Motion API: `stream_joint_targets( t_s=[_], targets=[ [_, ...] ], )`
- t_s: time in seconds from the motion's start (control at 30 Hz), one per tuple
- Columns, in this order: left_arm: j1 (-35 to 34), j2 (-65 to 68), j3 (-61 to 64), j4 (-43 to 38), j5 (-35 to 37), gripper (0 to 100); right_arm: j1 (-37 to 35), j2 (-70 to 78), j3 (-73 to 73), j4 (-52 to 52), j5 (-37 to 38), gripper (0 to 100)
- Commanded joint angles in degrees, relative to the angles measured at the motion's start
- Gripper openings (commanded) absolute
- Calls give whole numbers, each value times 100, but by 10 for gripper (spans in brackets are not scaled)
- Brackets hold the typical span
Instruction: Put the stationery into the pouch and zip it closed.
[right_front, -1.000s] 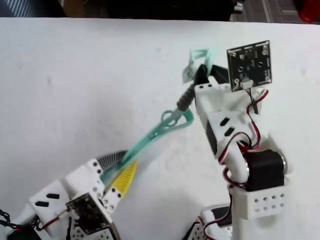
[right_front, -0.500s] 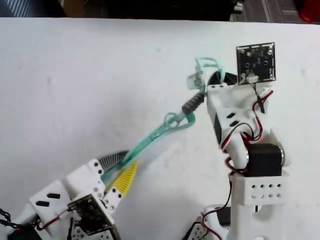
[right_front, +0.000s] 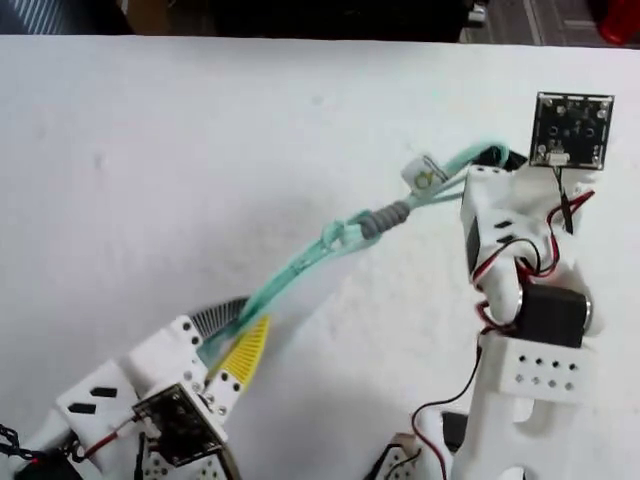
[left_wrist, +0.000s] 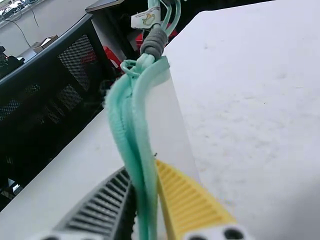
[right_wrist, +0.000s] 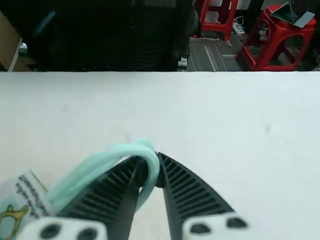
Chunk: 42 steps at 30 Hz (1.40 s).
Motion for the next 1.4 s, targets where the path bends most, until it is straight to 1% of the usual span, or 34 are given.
stream_joint_targets(
  t_s=[0.0,0.1,0.13,0.17,0.23,0.27,0.3,0.37,0.47,0.5,0.57,0.63,0.73,0.83,0.93,1.03,1.17,1.37],
  targets=[
    [-84,4,-211,0,-26,23,75,-119,-88,303,290,17],
    [-66,4,-149,-9,-44,23,110,-497,-334,1226,1240,23],
    [-66,4,-105,-18,-53,23,119,-681,-378,1534,1547,46],
    [-66,4,-44,-79,-62,23,180,-866,-396,1815,1793,88],
    [-66,4,97,-255,-62,23,268,-1226,-360,2176,2084,220],
    [-66,4,158,-325,-62,23,295,-1385,-316,2202,2207,279],
    [-66,4,193,-387,-62,23,312,-1516,-237,2141,2374,311],
    [-66,4,202,-396,-53,23,470,-1640,53,1886,2602,291],
    [-66,4,176,-369,-26,23,708,-1516,695,1182,2655,220],
    [-66,4,176,-369,-26,23,769,-1437,905,971,2655,211],
    [-66,4,176,-369,-44,23,804,-1341,1160,708,2620,222],
    [-66,4,176,-369,-44,23,760,-1341,1125,813,2505,243],
    [-66,4,176,-369,-53,23,391,-1552,1002,998,1978,265],
    [-75,4,176,-369,-53,23,-303,-1604,1125,1138,1574,267],
    [-101,4,185,-369,-53,23,-681,-1604,1143,1349,1407,267],
    [-101,4,229,-369,-53,23,-840,-1604,1160,1367,1442,268],
    [-101,4,202,-299,-53,23,-1235,-1604,1187,1578,1916,267],
    [-92,4,193,-290,-53,23,-1675,-1596,1187,1596,1943,266]
  ],
)
